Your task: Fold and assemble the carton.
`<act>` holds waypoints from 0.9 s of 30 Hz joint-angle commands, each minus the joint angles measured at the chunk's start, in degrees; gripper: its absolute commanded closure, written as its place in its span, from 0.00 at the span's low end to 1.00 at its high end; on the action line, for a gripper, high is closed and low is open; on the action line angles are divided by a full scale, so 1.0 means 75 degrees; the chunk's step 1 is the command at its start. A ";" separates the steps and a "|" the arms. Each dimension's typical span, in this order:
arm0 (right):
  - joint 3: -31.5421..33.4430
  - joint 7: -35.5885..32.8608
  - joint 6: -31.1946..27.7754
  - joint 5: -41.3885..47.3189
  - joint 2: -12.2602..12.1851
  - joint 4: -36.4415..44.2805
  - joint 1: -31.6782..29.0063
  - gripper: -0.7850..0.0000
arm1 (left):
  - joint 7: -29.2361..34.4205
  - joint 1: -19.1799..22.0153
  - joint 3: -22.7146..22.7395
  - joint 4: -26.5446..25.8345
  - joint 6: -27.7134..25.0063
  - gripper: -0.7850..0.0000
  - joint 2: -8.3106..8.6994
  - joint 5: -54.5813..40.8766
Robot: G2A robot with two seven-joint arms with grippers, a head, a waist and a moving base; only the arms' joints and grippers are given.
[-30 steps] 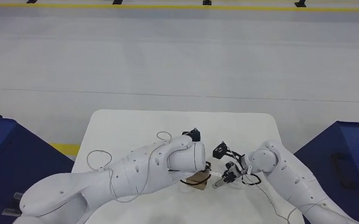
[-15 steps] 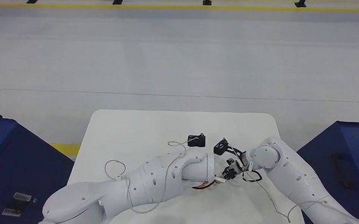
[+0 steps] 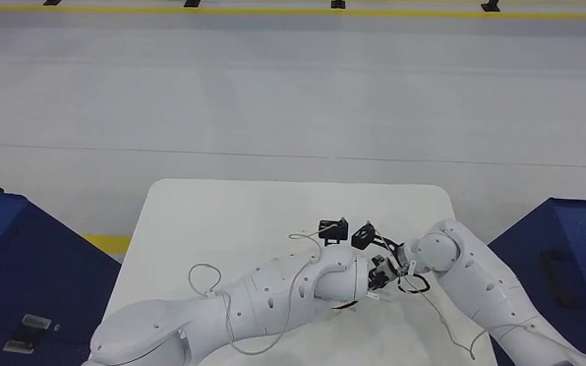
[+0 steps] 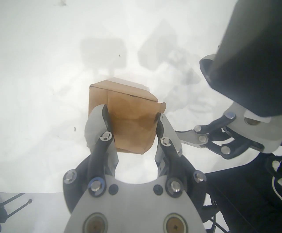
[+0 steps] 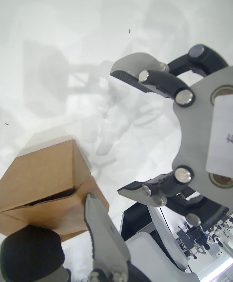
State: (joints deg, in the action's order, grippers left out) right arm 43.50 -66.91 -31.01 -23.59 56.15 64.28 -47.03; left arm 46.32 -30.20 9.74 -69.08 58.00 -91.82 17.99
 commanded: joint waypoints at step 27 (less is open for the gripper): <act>-0.0054 -0.0068 0.0014 0.0070 0.0049 -0.0087 0.0150 0.00 | 0.0000 -0.0005 0.0000 -0.0339 0.0000 0.55 0.0118 0.0376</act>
State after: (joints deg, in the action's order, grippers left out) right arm 43.09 -67.42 -30.90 -23.06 56.52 63.62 -45.91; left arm 46.32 -30.24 9.74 -71.62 58.00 -90.93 20.83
